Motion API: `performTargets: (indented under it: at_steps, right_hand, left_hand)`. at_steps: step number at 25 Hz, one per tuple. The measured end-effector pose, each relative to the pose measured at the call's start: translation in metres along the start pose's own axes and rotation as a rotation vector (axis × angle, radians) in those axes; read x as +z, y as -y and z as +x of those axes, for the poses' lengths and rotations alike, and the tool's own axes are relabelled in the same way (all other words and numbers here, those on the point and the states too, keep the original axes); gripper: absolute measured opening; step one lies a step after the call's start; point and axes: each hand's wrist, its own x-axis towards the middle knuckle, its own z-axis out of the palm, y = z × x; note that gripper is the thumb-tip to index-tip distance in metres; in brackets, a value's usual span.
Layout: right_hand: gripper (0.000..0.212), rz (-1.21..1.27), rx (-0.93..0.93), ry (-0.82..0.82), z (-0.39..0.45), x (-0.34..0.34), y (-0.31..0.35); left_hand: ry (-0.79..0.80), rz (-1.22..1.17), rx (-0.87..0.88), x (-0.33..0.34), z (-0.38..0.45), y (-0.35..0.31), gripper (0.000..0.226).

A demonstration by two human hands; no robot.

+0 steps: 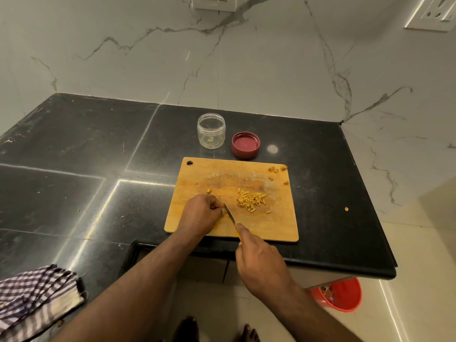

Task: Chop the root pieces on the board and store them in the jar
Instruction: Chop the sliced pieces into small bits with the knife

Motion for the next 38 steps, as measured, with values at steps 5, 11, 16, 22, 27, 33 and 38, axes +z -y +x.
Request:
performTargets:
  at_steps: [5,11,16,22,27,33,38]
  right_hand:
    - [0.051,0.033,0.002,0.011,-0.024,-0.001,-0.007]
    - [0.051,0.078,0.012,-0.046,-0.019,-0.006,-0.003]
    - [0.051,0.063,0.004,-0.030,-0.008,-0.004,0.003]
    - [0.052,0.020,-0.003,-0.001,-0.007,0.001,0.000]
    - [0.051,0.066,0.002,-0.014,-0.028,-0.001,-0.007]
    - [0.051,0.053,-0.007,-0.053,-0.013,-0.002,0.000]
    - [0.051,0.007,-0.015,0.001,-0.005,-0.001,0.003]
  left_hand:
    - [-0.006,0.015,-0.006,0.000,0.000,0.001,0.018]
    - [0.007,0.033,0.014,0.000,0.000,0.002,0.013]
    - [-0.021,0.038,0.018,0.002,0.000,0.003,0.010]
    - [-0.025,0.047,0.008,0.001,-0.001,0.001,0.012]
    - [-0.021,0.059,0.011,0.000,0.000,0.002,0.016]
    - [-0.017,0.036,0.007,0.000,-0.003,0.000,0.017]
    - [-0.017,0.038,-0.004,0.000,-0.002,0.000,0.011]
